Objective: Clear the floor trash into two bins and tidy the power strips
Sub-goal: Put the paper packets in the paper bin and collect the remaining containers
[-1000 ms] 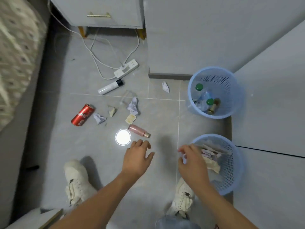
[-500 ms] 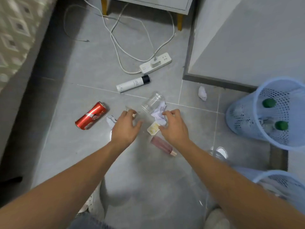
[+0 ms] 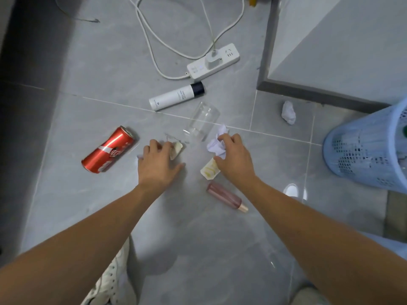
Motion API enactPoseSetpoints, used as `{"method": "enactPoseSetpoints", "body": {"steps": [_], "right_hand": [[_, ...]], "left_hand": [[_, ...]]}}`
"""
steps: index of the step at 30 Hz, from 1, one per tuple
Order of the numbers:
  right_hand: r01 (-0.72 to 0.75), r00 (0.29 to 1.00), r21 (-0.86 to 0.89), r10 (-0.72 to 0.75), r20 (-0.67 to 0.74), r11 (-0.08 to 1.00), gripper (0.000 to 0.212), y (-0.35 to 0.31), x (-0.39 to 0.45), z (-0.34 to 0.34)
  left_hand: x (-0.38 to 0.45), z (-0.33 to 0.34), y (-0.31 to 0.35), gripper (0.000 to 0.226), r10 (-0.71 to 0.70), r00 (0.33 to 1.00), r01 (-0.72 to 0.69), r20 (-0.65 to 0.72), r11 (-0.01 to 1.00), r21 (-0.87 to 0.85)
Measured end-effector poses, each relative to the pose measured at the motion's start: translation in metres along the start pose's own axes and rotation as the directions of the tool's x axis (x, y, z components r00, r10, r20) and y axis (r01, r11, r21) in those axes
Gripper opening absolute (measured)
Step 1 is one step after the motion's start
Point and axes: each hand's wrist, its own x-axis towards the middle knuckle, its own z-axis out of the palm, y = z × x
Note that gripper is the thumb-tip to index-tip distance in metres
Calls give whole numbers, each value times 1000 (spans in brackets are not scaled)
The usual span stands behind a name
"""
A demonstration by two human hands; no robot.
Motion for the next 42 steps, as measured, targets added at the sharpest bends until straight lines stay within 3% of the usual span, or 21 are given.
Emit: {"method": "enactPoseSetpoints", "body": {"steps": [4,10,17,22,27,31,35,37,39,42], "right_hand": [[13,999,13,-12,-53,1000,40,3,-2,3],[26,995,48,-21,-93,999,29,6,-16,-2],[-30,978,220,74,-195,975,33,-5,-78,-44],[-110,918,397,246,-311,911,34,-7,-174,-121],[-208,811,431,401,-426,878,35,33,-297,-207],[-357,727,453,548,-413,816,34,96,-378,-249],[-504,653,453,668,-358,735,46,155,-420,-256],[-574,675,402,690,-262,713,62,176,-428,-251],[-623,702,339,695,-154,705,87,184,-432,-245],[-607,739,241,650,-180,757,88,167,-429,-235]], "left_hand": [[1,5,-9,45,77,997,-77,-5,991,-106],[14,8,-5,24,63,998,-66,-28,988,-143],[-27,-22,20,15,84,995,-90,-47,984,-151],[-113,-66,112,13,250,968,-243,-9,935,-259],[-196,-88,247,14,514,856,-445,62,792,-418],[-253,-71,341,12,655,748,-558,110,709,-431],[-282,-28,398,21,660,697,-599,280,751,-279],[-287,-12,409,38,607,689,-583,395,788,-195],[-291,-4,404,44,578,706,-555,411,811,-186],[-291,-12,368,33,577,736,-539,353,816,-209]]}}
